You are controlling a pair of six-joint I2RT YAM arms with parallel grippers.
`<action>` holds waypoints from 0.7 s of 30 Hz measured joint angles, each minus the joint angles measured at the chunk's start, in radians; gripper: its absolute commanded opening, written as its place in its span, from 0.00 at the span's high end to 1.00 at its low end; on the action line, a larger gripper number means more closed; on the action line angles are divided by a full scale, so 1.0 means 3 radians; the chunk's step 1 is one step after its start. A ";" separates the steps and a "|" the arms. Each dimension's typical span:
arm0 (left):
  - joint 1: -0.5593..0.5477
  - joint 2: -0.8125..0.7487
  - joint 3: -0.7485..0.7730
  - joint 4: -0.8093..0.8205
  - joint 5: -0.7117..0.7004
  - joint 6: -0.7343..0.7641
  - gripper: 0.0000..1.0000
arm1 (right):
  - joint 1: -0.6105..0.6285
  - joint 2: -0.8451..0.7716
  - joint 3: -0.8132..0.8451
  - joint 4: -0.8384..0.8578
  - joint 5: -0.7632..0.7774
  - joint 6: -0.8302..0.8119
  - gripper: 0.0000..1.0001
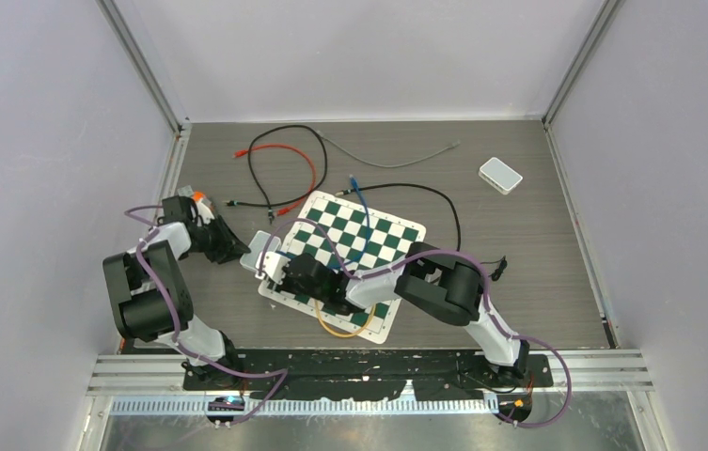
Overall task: Insert the plug into the switch port
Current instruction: Insert the connector into the switch port.
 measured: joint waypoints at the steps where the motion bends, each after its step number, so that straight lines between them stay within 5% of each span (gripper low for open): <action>1: 0.0001 -0.0003 -0.0011 0.0017 0.0008 -0.0017 0.83 | 0.0000 0.0001 -0.0014 0.0033 0.0000 0.0001 0.95; 16: 0.0081 -0.0301 -0.0651 0.0935 0.0172 -0.0570 0.97 | -0.0017 0.0004 -0.0062 0.0130 0.0013 0.0104 0.95; 21: 0.0093 -0.0392 -0.0753 0.1118 0.0144 -0.0736 0.90 | -0.0032 0.0009 -0.0067 0.0156 0.0009 0.0114 0.95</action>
